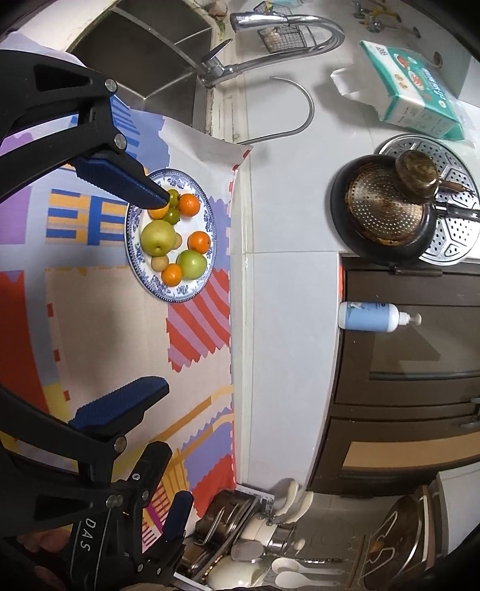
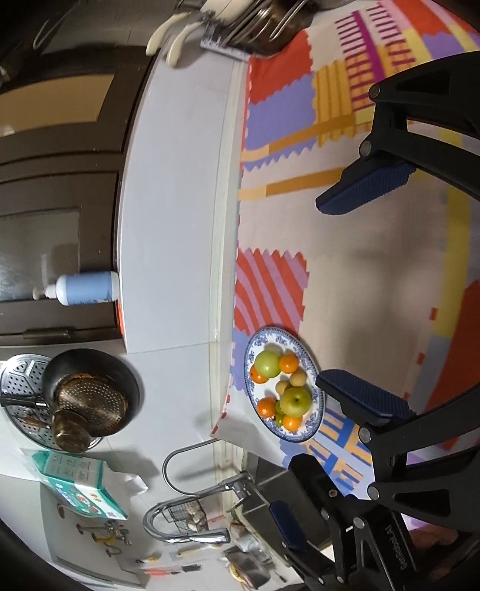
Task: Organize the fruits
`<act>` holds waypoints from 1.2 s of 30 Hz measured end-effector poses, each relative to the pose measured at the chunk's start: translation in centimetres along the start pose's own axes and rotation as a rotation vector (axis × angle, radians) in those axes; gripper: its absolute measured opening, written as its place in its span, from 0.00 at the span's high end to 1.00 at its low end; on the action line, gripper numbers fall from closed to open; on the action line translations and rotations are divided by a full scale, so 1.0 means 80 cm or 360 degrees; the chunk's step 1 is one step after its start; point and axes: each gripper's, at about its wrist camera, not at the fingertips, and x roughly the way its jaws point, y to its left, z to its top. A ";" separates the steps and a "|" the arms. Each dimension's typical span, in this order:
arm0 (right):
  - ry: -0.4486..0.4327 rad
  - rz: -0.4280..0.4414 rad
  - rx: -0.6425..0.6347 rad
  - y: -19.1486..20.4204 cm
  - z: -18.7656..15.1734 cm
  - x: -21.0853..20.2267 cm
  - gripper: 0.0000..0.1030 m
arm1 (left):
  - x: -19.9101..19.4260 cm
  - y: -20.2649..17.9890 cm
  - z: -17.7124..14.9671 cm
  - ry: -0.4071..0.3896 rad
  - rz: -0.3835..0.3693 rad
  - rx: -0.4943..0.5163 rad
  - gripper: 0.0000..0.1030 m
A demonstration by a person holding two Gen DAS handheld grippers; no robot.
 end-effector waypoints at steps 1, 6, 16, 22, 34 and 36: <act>0.0001 -0.0006 0.0003 -0.001 -0.003 -0.004 0.15 | -0.003 -0.001 -0.002 -0.0001 0.0004 0.0000 0.07; -0.0002 -0.0025 0.0044 -0.007 -0.015 -0.026 0.15 | -0.019 -0.009 -0.008 -0.0013 0.0015 0.0011 0.05; -0.0041 -0.0070 0.0020 -0.009 -0.027 -0.050 0.15 | -0.043 -0.017 -0.014 -0.0052 0.0073 0.0029 0.00; -0.0041 -0.0081 0.0032 -0.015 -0.032 -0.058 0.15 | -0.050 -0.021 -0.017 -0.0071 0.0053 0.0013 0.00; -0.0037 -0.0098 0.0056 -0.026 -0.038 -0.065 0.15 | -0.052 -0.032 -0.019 -0.0062 0.0059 0.0043 0.00; -0.0032 -0.0096 0.0057 -0.027 -0.038 -0.064 0.15 | -0.051 -0.032 -0.020 -0.0058 0.0058 0.0045 0.00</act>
